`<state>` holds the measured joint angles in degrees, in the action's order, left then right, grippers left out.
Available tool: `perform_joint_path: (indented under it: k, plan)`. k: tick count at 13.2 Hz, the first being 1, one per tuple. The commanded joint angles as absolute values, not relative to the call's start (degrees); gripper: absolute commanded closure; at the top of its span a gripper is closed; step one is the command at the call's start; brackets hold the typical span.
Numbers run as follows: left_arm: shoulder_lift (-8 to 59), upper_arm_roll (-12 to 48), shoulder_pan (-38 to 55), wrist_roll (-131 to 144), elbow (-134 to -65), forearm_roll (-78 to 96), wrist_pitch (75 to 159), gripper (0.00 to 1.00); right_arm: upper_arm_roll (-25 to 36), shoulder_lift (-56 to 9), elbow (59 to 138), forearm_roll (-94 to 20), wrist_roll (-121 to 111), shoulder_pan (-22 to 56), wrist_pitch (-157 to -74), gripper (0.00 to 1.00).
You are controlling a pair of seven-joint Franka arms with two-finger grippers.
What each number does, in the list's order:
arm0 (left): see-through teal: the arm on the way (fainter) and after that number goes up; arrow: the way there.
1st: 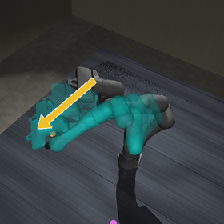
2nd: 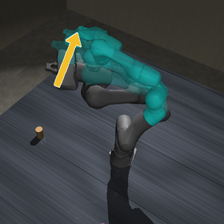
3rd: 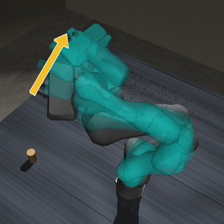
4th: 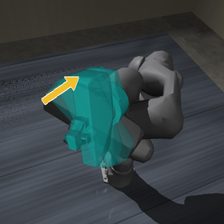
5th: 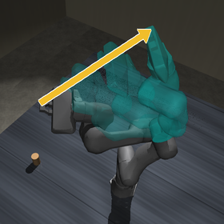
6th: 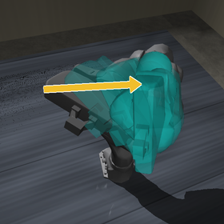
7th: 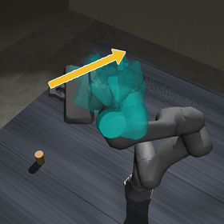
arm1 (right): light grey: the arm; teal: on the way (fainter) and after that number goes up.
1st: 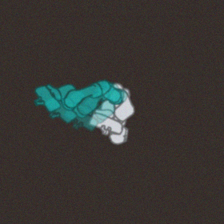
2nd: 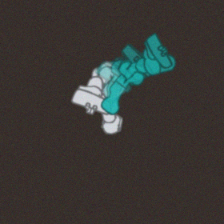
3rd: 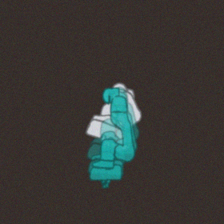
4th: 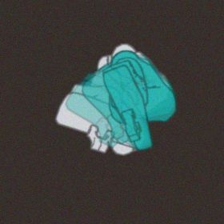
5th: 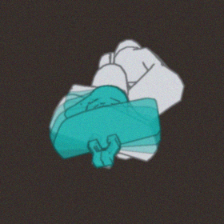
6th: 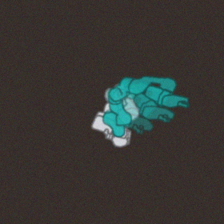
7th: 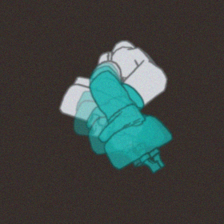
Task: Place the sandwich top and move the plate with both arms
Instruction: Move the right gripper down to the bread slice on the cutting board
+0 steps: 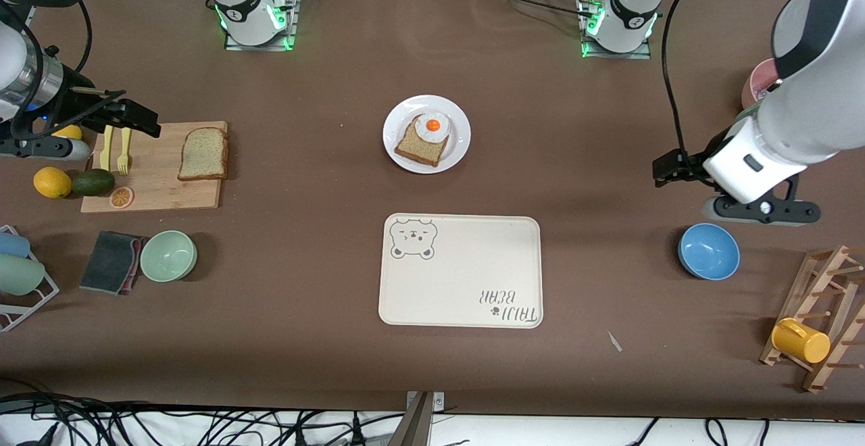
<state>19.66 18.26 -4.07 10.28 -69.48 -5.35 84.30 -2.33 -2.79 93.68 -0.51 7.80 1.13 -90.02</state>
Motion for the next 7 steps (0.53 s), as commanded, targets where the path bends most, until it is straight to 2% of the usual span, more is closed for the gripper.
perform_joint_path:
  k: [1,3,7]
  plan:
    - [14.97,19.07,-6.84,9.68,-69.69,-2.67,80.09,0.0,-2.72,-2.9,92.55,-1.58,6.94,0.7,-89.47,0.0]
    - [14.68,18.99,-7.99,7.66,-69.87,-2.64,77.26,0.0,-2.72,-2.9,92.64,-1.67,7.03,0.7,-89.73,0.0]
    - [15.12,18.98,-8.79,7.38,-70.05,-2.55,77.17,0.0,-3.43,-2.81,93.34,-1.85,7.73,0.79,-90.09,0.0]
